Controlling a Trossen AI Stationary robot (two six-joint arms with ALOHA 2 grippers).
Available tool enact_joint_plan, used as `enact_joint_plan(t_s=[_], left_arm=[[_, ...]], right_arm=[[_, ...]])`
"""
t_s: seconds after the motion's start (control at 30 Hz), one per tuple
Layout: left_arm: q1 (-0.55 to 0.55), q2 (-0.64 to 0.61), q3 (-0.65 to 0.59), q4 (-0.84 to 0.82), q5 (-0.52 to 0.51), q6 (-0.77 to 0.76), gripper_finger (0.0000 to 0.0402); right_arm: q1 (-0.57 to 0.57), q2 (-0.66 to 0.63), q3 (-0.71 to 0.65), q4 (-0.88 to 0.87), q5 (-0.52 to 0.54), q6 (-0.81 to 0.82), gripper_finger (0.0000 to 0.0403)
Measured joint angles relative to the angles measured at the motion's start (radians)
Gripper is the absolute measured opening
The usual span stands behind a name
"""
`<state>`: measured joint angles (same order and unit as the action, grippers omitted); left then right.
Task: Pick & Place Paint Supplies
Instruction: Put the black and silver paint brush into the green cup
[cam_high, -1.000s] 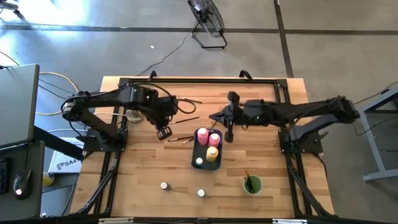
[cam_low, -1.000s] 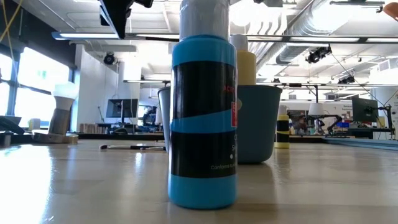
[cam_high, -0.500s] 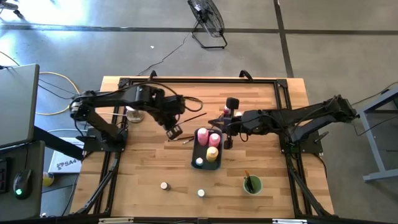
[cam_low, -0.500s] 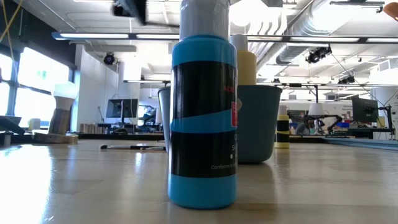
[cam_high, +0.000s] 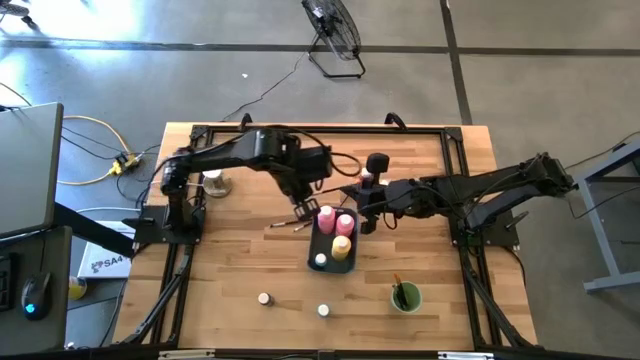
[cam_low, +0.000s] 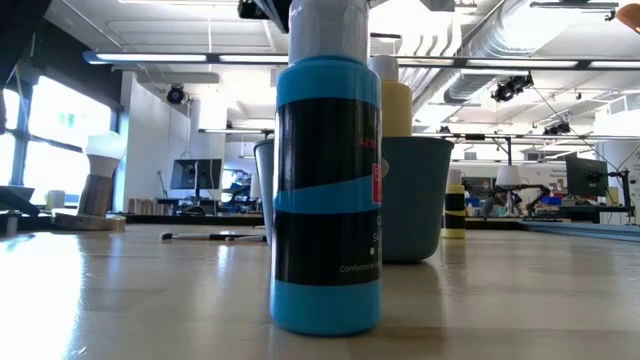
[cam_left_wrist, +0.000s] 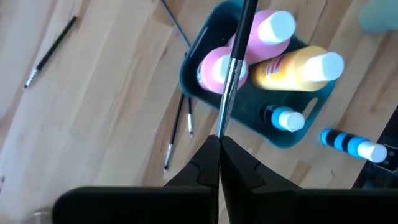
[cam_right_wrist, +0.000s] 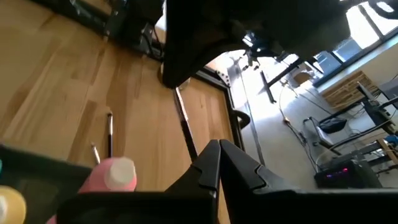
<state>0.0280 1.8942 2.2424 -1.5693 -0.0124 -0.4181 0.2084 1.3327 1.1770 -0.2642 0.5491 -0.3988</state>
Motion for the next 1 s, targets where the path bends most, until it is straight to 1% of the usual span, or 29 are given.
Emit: enact_joint_plan(t_s=[0.13,0.23,0.3,0.43,0.53,0.7,0.83,1.0], left_arm=[[0.018,0.015,0.036,-0.003,-0.005,0.018,0.0],[0.035,0.017,0.036,-0.003,-0.046,0.018,0.0],[0.046,0.018,0.036,-0.003,-0.053,0.018,0.0],[0.052,0.018,0.036,-0.002,-0.05,0.027,0.0],[0.053,0.018,0.036,-0.002,-0.05,0.029,0.0],[0.052,0.018,0.036,-0.002,-0.049,0.029,0.0],[0.052,0.018,0.035,-0.002,-0.049,0.028,0.0],[0.052,0.018,0.035,-0.002,-0.042,0.028,0.0]], right_arm=[[0.019,0.0,0.0,-0.025,0.016,-0.003,0.0002],[0.04,-0.002,0.0,-0.026,0.029,-0.045,0.0002],[0.05,-0.002,0.0,-0.026,0.031,-0.063,0.0002],[0.054,-0.002,0.0,-0.027,0.101,-0.096,0.0002],[0.053,-0.002,0.0,-0.028,0.148,-0.155,0.0002],[0.045,0.018,0.0,-0.044,0.154,-0.237,0.0004],[0.038,0.045,-0.002,-0.058,0.156,-0.273,0.0026],[0.039,0.066,-0.001,-0.056,0.179,-0.313,0.0078]])
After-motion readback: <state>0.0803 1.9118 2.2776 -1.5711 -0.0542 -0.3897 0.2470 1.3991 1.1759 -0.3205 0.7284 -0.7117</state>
